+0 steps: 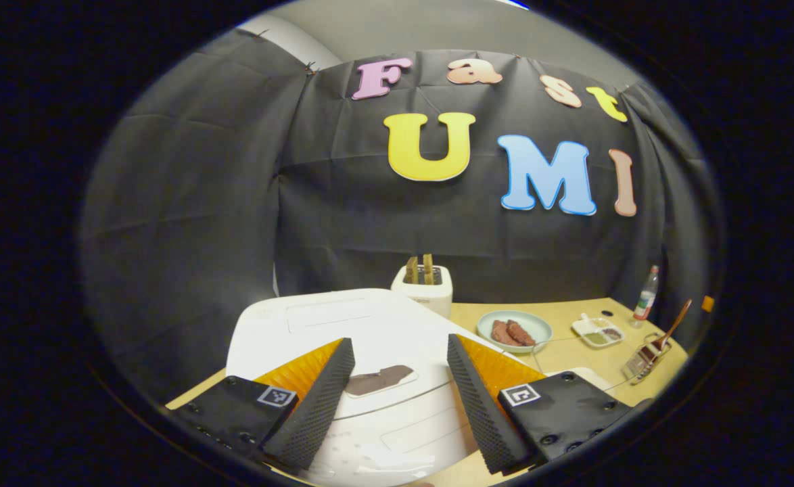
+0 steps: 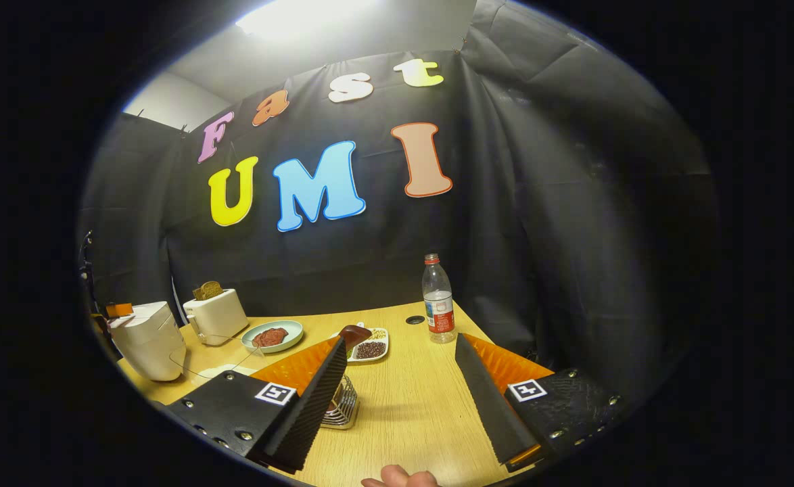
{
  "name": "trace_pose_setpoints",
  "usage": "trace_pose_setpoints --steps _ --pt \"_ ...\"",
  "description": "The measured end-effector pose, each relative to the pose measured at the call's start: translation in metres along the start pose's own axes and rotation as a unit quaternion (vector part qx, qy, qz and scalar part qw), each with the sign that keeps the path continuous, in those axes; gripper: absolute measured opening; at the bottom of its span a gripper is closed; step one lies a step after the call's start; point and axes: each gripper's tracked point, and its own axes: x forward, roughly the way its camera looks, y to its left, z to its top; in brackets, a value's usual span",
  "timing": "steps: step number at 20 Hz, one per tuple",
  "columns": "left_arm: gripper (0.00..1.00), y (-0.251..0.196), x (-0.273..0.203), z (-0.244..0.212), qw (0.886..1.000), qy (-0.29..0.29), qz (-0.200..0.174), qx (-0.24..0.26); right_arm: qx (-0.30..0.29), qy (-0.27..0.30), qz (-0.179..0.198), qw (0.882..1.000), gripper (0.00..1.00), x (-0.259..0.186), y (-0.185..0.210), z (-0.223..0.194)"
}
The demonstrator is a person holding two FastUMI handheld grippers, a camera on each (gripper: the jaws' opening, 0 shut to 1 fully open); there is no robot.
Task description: Close the left gripper, press the button to open the rice cooker; take a wooden spoon from the chopstick holder with the right hand, scoop a spoonful of rice and pour it into the rice cooker, then put the wooden spoon back into the chopstick holder.
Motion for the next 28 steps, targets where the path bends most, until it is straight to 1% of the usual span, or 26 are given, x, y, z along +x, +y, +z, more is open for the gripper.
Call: trace_pose_setpoints --steps 1,2,3,4,5,6,7,8,9,10,12,14,15,17,18,19,20,22,23,24,25,26,27,28 --pt "0.96 0.003 -0.005 0.014 1.0 -0.016 0.005 -0.004 0.001 0.0 0.001 1.0 0.98 0.0 0.001 0.001" --pt "0.94 0.004 -0.01 0.029 0.999 -0.032 0.008 -0.001 0.002 -0.001 0.004 1.0 0.98 0.0 0.003 0.002" --pt "0.96 0.002 -0.015 0.042 0.999 -0.044 0.008 0.003 0.0 -0.003 0.006 1.0 0.98 0.001 0.006 0.004" --pt "0.96 -0.002 -0.018 0.05 0.999 -0.053 0.003 -0.001 -0.002 -0.007 0.009 1.0 0.98 0.001 0.01 0.009" --pt "0.98 -0.01 -0.022 0.057 0.998 -0.059 -0.004 -0.01 -0.005 -0.011 0.012 1.0 0.98 0.002 0.014 0.016" --pt "0.98 -0.019 -0.024 0.062 0.998 -0.062 -0.012 -0.019 -0.009 -0.016 0.016 1.0 0.98 0.004 0.019 0.023" --pt "0.96 -0.031 -0.027 0.07 0.997 -0.065 -0.021 -0.023 -0.013 -0.021 0.02 0.999 0.98 0.008 0.026 0.032" --pt "0.98 -0.04 -0.029 0.08 0.997 -0.068 -0.026 -0.017 -0.017 -0.025 0.026 0.999 0.98 0.01 0.034 0.044" --pt "0.98 -0.049 -0.031 0.092 0.997 -0.075 -0.027 -0.007 -0.019 -0.031 0.035 0.999 0.98 0.014 0.044 0.056" --pt "0.95 -0.059 -0.032 0.104 0.996 -0.081 -0.028 0.003 -0.019 -0.037 0.044 0.998 0.98 0.015 0.053 0.07" --pt "0.97 -0.082 -0.035 0.125 0.995 -0.09 -0.038 0.014 -0.02 -0.049 0.058 0.997 0.98 0.02 0.071 0.099" --pt "0.98 -0.107 -0.04 0.151 0.992 -0.11 -0.053 0.03 -0.01 -0.074 0.07 0.995 0.98 0.019 0.088 0.135" --pt "0.98 -0.118 -0.042 0.163 0.99 -0.122 -0.055 0.035 -0.008 -0.084 0.075 0.994 0.99 0.019 0.096 0.151" --pt "0.98 -0.143 -0.042 0.175 0.989 -0.129 -0.066 0.03 -0.016 -0.091 0.077 0.993 0.98 0.026 0.11 0.176" --pt "0.96 -0.159 -0.041 0.178 0.989 -0.127 -0.076 0.024 -0.02 -0.089 0.079 0.993 0.98 0.007 0.119 0.199" --pt "0.93 -0.172 -0.04 0.184 0.989 -0.125 -0.083 0.02 -0.021 -0.082 0.079 0.993 0.98 0.011 0.124 0.204" --pt "0.98 -0.182 -0.04 0.19 0.988 -0.124 -0.087 0.019 -0.022 -0.074 0.078 0.994 0.98 0.013 0.126 0.208" --pt "0.98 -0.196 -0.035 0.202 0.988 -0.121 -0.089 0.019 -0.023 -0.059 0.073 0.995 0.98 0.019 0.127 0.212" --pt "0.98 -0.204 -0.031 0.204 0.989 -0.115 -0.092 0.016 -0.022 -0.054 0.072 0.996 0.98 0.02 0.127 0.214" --pt "0.95 -0.211 -0.029 0.203 0.989 -0.109 -0.095 0.012 -0.022 -0.053 0.07 0.996 0.98 0.02 0.126 0.216" --pt "0.95 -0.218 -0.026 0.201 0.99 -0.103 -0.1 0.01 -0.023 -0.053 0.068 0.996 0.98 0.02 0.127 0.219" --pt "0.98 -0.223 -0.025 0.2 0.99 -0.097 -0.103 0.009 -0.027 -0.053 0.065 0.996 0.98 0.018 0.126 0.22" --pt "0.95 -0.227 -0.024 0.196 0.99 -0.092 -0.105 0.01 -0.029 -0.055 0.064 0.996 0.98 0.016 0.127 0.221" --pt "0.96 -0.231 -0.025 0.192 0.99 -0.086 -0.107 0.015 -0.033 -0.056 0.066 0.996 0.98 0.013 0.128 0.222"
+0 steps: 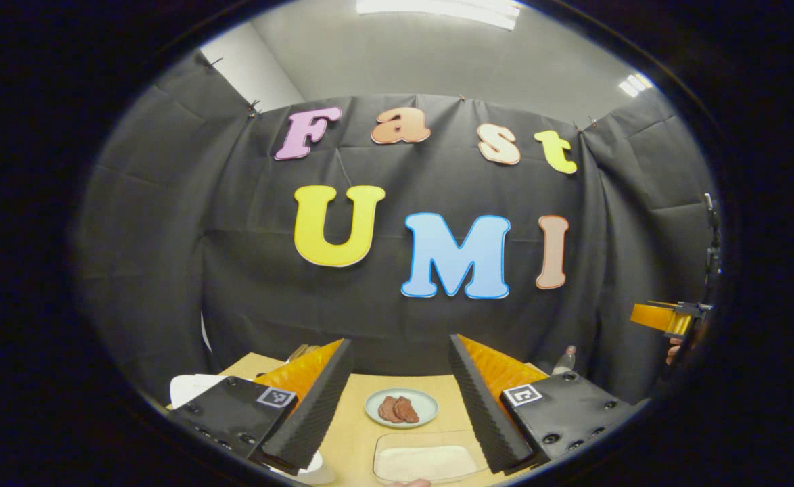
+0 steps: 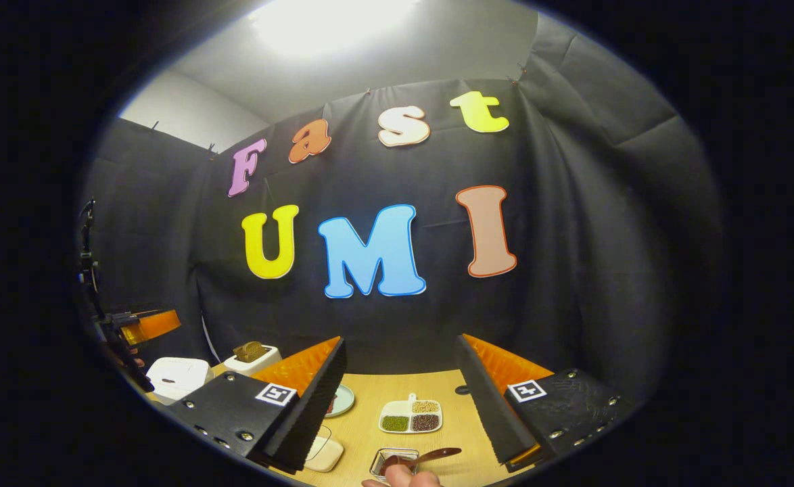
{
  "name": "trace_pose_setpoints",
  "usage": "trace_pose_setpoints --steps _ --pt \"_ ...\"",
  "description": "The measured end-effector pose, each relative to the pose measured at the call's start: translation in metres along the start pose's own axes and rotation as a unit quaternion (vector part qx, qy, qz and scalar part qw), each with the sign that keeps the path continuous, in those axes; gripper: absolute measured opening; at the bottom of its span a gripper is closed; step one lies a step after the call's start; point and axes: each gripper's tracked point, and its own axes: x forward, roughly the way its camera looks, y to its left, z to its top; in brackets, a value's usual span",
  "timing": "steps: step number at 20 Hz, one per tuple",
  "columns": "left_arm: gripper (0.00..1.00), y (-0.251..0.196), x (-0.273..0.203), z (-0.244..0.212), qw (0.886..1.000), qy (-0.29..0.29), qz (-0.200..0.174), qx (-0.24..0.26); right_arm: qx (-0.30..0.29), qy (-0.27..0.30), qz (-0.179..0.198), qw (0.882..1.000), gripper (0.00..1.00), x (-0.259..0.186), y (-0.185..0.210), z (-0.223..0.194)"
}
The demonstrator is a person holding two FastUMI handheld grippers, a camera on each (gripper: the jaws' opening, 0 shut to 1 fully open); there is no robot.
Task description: Close the left gripper, press the button to open the rice cooker; take a wooden spoon from the chopstick holder with the right hand, scoop a spoonful of rice and pour it into the rice cooker, then put the wooden spoon back into the chopstick holder.
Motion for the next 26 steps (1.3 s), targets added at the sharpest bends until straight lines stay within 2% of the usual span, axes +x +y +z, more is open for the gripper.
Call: trace_pose_setpoints --steps 5,6,13,26 --pt "0.98 -0.01 0.002 -0.013 1.0 0.014 0.004 0.025 -0.018 -0.007 0.009 1.0 0.98 -0.005 0.006 0.007" --pt "0.94 -0.013 0.002 -0.014 0.999 0.019 0.003 0.026 -0.014 -0.008 0.011 1.0 0.98 -0.004 0.008 0.008" --pt "0.93 -0.024 -0.01 -0.021 0.998 0.032 -0.009 0.046 -0.019 0.008 0.03 0.999 0.98 0.0 0.028 -0.004" --pt "0.98 -0.016 -0.011 -0.03 0.999 0.043 -0.007 0.028 -0.023 0.018 0.034 0.999 0.98 0.004 0.026 -0.015"
